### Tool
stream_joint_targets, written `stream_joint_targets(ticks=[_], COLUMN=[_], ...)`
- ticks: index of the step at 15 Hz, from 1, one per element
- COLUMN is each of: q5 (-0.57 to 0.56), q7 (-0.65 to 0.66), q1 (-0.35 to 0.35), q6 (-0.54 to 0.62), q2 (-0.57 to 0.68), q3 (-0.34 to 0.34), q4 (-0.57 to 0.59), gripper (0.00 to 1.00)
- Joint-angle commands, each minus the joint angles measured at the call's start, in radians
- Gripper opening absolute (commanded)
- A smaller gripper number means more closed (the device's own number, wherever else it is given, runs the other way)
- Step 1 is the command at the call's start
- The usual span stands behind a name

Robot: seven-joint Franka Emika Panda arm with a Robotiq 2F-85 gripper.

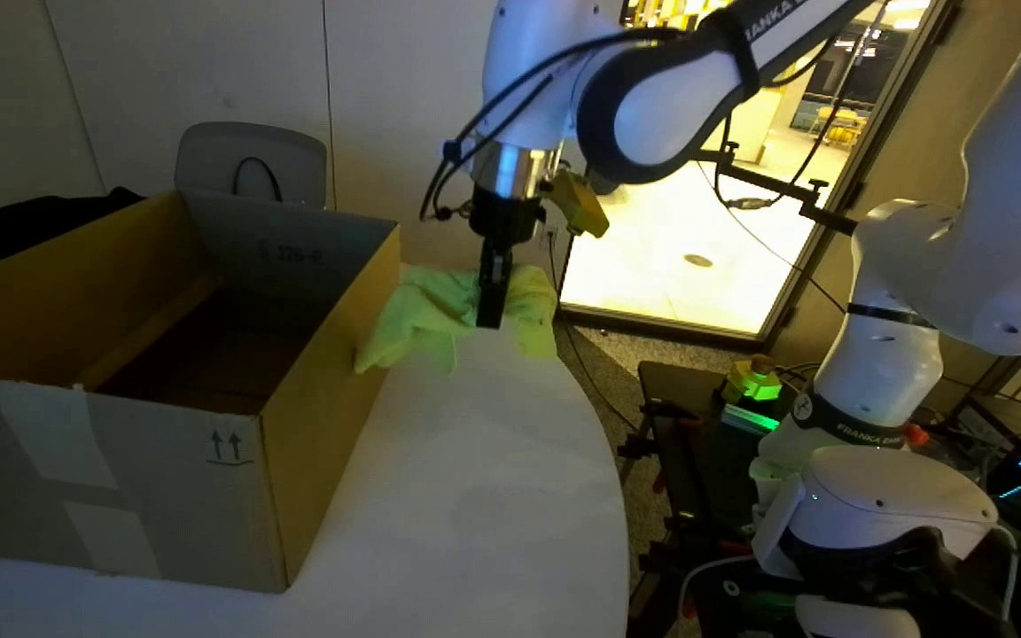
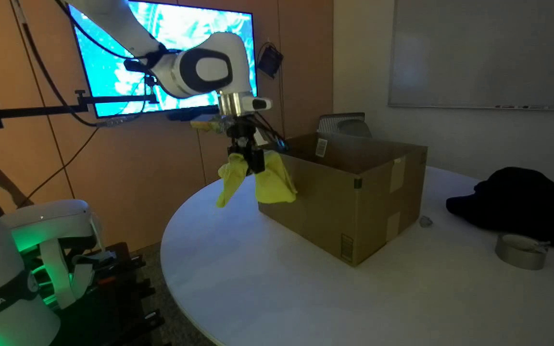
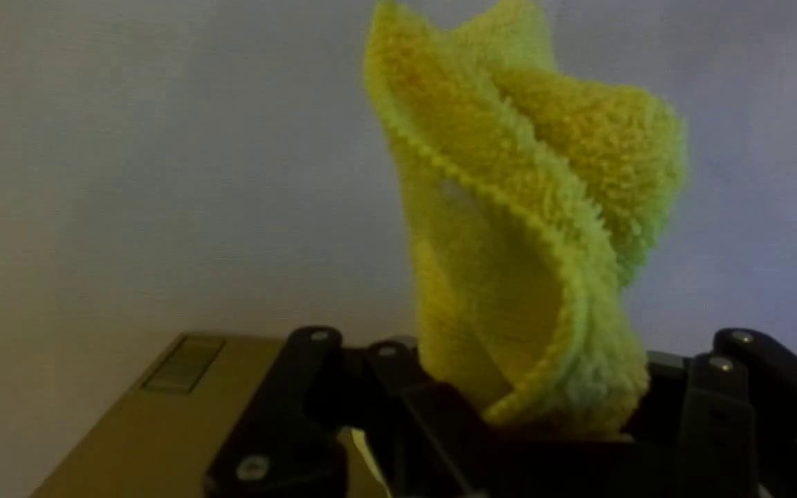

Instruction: Put the black marker on the yellow towel, fold the towel and place it inside the brown box

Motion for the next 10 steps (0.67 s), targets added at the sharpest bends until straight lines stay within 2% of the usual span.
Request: stream_joint_targets(ticks=[1,6,10], q5=[-0.025,-0.041,-0.053], q7=[0.085,0.223,0.339], q1=[0.014,0.039,0.063], q6=[-0.082,-0.186,-0.232], q2=[-0.007,0.128,0.285], q3=[0.022,0.058,0.043], q4=[0.179,0.491,0.708], gripper=[0.0,0.0,0.0])
